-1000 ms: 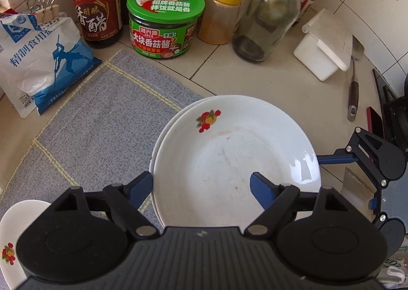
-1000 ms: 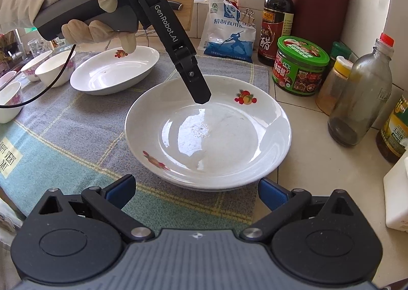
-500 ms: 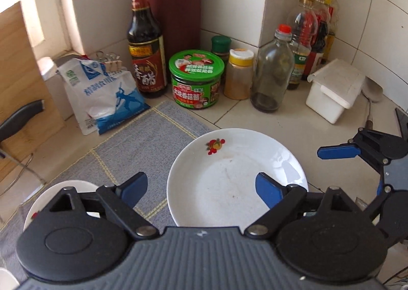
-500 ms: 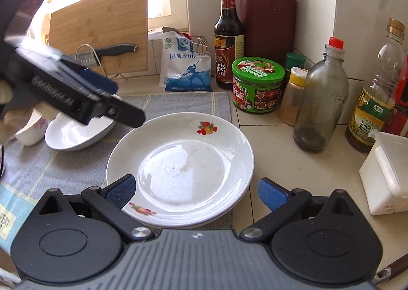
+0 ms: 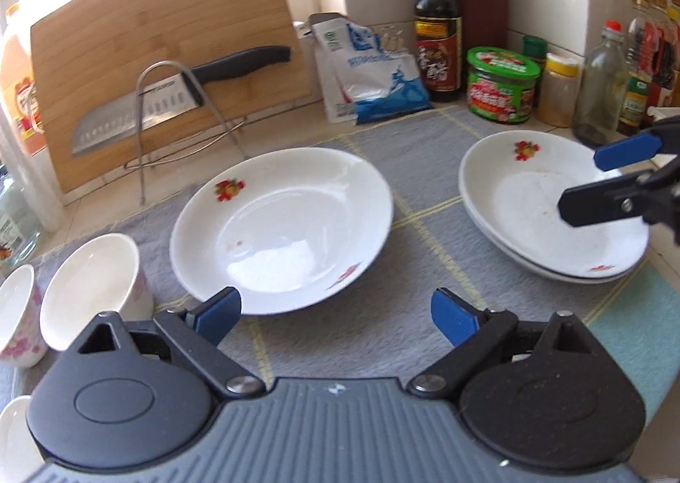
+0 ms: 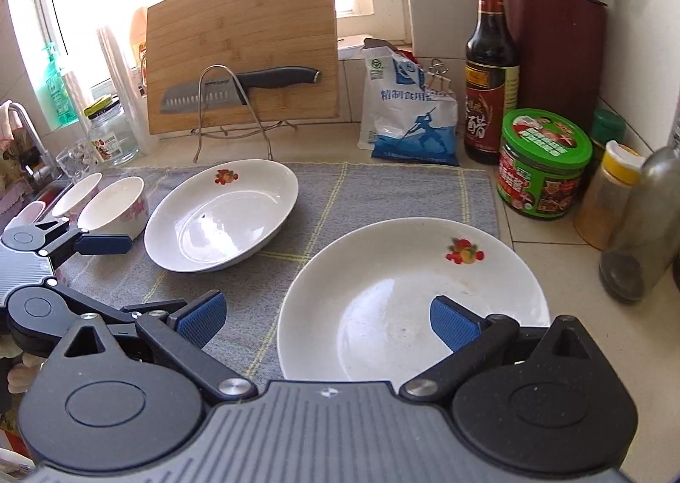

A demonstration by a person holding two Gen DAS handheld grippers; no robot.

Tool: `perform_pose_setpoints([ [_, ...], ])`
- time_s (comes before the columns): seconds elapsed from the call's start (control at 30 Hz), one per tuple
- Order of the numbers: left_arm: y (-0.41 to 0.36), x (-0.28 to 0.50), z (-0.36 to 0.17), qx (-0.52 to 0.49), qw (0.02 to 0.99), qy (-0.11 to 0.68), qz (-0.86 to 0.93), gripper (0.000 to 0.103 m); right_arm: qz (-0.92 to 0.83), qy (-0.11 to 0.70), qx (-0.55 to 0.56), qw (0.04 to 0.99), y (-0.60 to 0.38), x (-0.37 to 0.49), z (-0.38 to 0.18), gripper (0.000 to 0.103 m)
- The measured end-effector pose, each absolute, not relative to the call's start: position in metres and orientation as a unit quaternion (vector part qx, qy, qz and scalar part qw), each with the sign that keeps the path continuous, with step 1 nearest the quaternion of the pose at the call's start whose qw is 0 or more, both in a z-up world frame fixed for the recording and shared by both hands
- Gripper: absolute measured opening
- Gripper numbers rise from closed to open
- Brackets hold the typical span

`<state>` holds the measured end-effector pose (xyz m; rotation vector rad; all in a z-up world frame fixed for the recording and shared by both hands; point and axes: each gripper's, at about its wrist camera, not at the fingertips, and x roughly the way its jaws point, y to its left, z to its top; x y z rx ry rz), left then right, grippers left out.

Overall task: Organize plates and bowls
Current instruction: 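Move the right tool to the stained fruit-print plate and grasp its rim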

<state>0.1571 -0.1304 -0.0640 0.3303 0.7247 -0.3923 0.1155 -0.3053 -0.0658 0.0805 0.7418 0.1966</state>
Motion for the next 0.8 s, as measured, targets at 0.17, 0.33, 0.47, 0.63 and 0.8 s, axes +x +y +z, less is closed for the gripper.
perform_pose_setpoints([
  [0.17,-0.108,0.172,-0.086,0.14,0.9,0.374,-0.176,0.097,0.128,0.384,0.031,0.914,-0.288,0.144,-0.063,0.103],
  [0.33,-0.102,0.182,-0.105,0.129,0.898,0.383,-0.173,0.097,0.197,0.416,0.057,0.886,-0.274,0.172,-0.068,0.103],
  [0.47,-0.097,0.19,-0.109,0.1,0.898,0.388,-0.18,0.101,0.234,0.436,0.047,0.868,-0.255,0.191,-0.073,0.103],
  [0.63,-0.095,0.195,-0.112,0.091,0.9,0.385,-0.185,0.103,0.225,0.462,-0.01,0.858,-0.234,0.219,-0.079,0.103],
  [0.8,-0.096,0.198,-0.111,0.089,0.901,0.381,-0.184,0.103,0.212,0.484,-0.053,0.847,-0.227,0.254,-0.09,0.103],
])
